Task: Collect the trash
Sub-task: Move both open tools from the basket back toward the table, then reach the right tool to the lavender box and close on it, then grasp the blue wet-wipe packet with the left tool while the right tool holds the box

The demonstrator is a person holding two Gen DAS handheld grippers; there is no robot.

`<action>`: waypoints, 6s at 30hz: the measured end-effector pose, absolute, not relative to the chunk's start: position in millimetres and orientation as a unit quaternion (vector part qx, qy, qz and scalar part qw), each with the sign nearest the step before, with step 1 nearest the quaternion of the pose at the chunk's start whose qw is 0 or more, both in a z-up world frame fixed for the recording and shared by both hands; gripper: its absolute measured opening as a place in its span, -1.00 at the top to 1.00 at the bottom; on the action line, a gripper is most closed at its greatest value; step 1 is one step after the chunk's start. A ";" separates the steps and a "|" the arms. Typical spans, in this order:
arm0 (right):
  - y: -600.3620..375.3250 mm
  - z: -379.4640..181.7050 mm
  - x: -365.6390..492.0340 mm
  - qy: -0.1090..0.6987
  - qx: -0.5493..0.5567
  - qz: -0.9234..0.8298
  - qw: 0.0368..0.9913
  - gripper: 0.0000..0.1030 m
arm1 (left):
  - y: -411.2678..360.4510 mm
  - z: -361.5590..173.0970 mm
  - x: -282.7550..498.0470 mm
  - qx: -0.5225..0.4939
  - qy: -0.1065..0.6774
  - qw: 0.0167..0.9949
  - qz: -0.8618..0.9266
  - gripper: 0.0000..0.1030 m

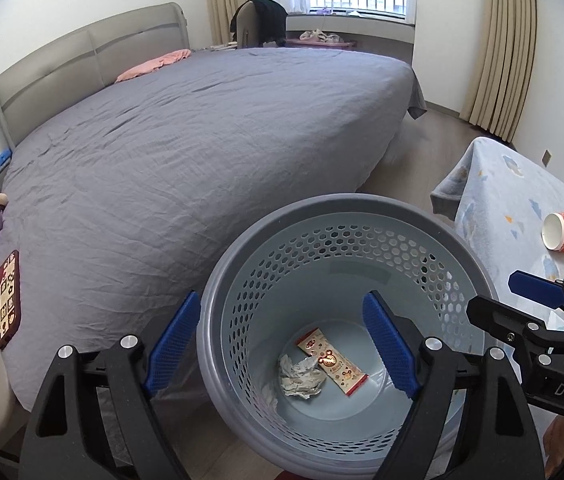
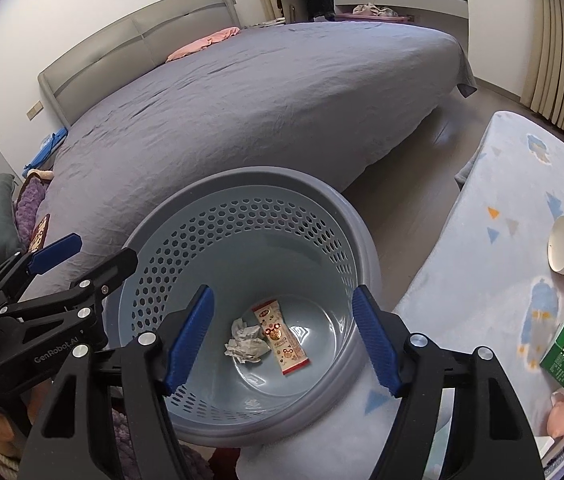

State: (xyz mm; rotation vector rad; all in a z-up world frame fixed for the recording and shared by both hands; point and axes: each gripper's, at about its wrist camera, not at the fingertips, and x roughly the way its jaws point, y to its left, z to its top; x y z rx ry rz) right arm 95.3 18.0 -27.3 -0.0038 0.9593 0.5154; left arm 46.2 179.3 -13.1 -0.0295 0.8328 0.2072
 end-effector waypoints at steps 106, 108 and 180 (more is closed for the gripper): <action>-267.6 -50.4 -12.1 0.483 0.107 -0.070 0.866 -0.36 | -32.9 -11.0 31.4 0.034 0.389 0.915 -0.103 -0.70; -273.0 -52.0 -12.6 0.484 0.117 -0.068 0.864 -0.37 | -34.7 -10.6 30.6 0.035 0.388 0.915 -0.105 -0.70; -296.4 -33.2 -23.1 0.451 0.186 -0.070 0.870 0.12 | -91.9 -49.9 -8.4 0.056 0.429 0.890 -0.144 -0.74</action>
